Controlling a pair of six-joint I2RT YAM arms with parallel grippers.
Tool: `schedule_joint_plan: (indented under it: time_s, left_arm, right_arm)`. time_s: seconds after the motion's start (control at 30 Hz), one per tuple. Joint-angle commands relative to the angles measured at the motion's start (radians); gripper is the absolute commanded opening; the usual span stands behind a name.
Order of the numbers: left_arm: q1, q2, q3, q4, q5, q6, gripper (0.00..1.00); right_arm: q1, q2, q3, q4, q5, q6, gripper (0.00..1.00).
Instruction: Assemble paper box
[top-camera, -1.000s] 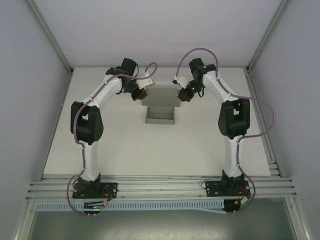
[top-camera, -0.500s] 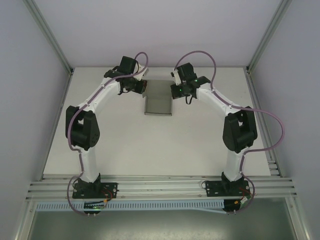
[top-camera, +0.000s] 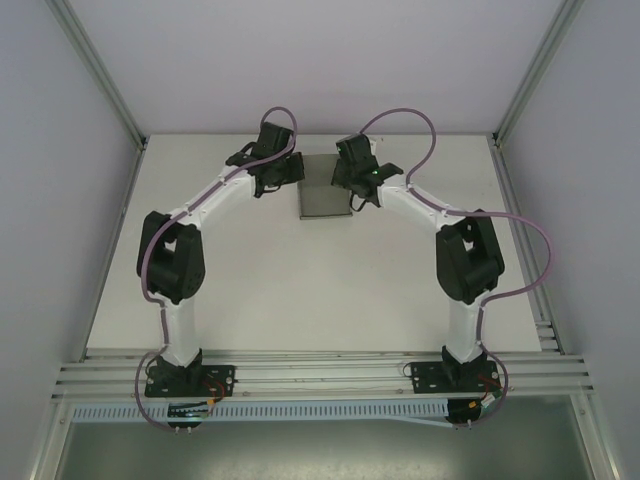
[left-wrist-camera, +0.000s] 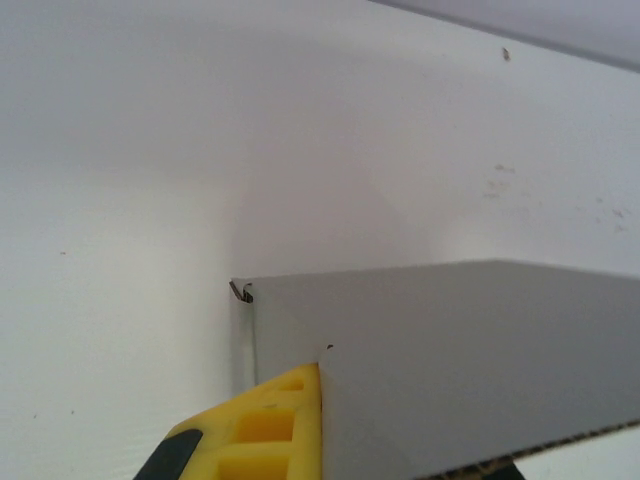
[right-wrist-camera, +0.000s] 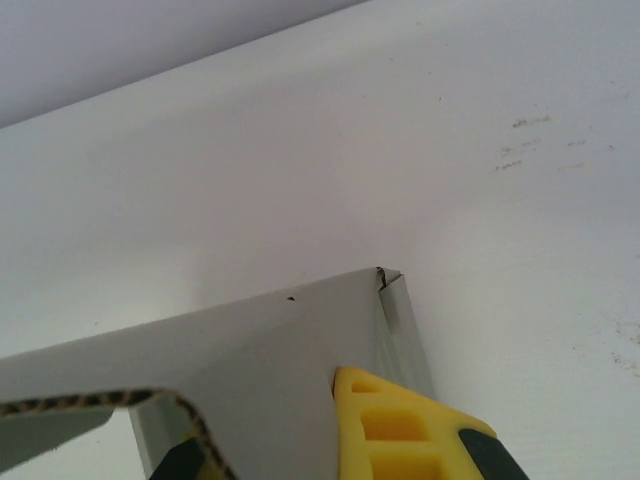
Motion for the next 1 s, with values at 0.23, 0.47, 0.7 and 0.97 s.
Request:
schedule_joint_plan:
  time_s: [0.23,0.47,0.7,0.97]
  left_arm:
    - [-0.027,0.030,-0.063,0.199,0.057,-0.051,0.00]
    - [-0.032,-0.021,-0.242,0.328,0.089,-0.018,0.00]
    - [-0.042,-0.074,-0.419,0.413,0.108,0.037,0.00]
    - [-0.043,-0.180,-0.556,0.423,0.148,0.040,0.23]
  right_arm:
    - [0.014,0.005,-0.080,0.116,-0.013,0.025,0.00]
    - [0.015,-0.012,-0.188,0.163,-0.016,0.012,0.00]
    - [0.042,-0.069,-0.325,0.207,0.038,-0.061,0.00]
    - [0.093,-0.101,-0.427,0.217,0.147,-0.139,0.00]
